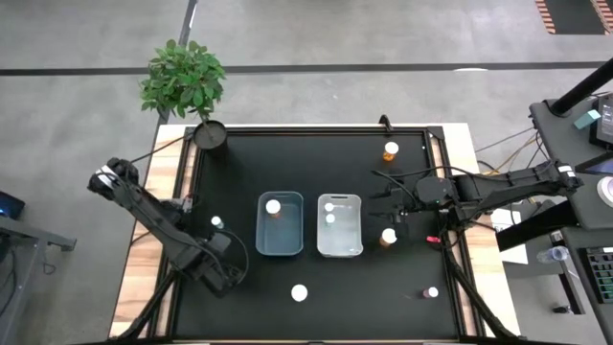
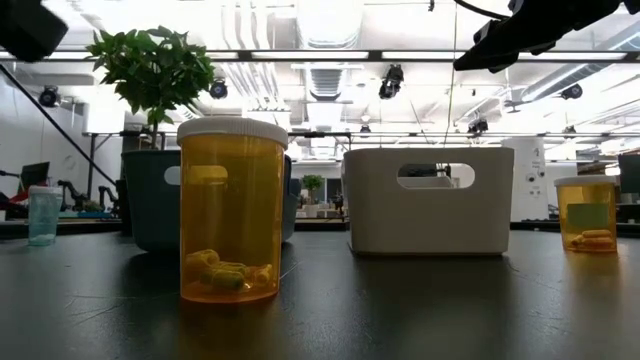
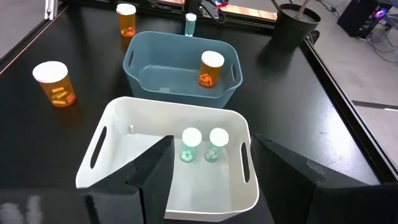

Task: Pick and place medicine bottles into bin by pill shape (circle, oval)
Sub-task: Put the orange capsule bottle into the blue bin

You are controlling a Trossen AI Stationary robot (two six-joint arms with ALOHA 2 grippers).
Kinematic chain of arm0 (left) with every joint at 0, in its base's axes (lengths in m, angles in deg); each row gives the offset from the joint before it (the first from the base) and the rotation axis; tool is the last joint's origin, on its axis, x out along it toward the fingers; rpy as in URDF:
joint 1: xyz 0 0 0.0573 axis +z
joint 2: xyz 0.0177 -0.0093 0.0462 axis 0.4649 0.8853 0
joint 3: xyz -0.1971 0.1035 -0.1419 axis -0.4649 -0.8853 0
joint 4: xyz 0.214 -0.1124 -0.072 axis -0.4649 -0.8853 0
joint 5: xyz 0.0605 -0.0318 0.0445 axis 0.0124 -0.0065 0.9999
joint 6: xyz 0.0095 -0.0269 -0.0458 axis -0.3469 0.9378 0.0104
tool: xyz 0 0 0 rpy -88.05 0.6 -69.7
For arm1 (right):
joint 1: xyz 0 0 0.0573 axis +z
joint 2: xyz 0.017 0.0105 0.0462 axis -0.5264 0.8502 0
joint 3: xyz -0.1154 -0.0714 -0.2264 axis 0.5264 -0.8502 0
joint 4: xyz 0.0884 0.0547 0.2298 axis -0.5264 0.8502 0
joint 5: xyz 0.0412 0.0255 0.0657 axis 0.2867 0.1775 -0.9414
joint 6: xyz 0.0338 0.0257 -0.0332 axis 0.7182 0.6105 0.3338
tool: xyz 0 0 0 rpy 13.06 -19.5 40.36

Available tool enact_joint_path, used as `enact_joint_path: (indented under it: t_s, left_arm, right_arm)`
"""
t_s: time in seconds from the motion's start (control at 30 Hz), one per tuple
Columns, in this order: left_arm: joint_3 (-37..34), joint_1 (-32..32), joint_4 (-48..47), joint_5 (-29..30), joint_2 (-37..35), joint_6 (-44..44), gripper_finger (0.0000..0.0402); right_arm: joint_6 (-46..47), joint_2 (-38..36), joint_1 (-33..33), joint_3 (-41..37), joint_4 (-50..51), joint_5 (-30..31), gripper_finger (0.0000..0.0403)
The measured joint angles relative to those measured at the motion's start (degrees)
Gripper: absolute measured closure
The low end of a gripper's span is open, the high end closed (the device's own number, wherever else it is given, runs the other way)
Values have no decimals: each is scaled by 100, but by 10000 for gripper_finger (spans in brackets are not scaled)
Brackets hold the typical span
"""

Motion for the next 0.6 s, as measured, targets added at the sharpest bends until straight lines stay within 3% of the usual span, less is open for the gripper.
enact_joint_path:
  t_s: [0.37,0.6]
  left_arm:
    - [-460,-71,318,-186,117,-4,128]
    - [-511,-71,423,-186,117,-50,188]
  right_arm:
    - [0,0,0,1,0,0,200]
    - [0,-2,0,0,0,0,200]
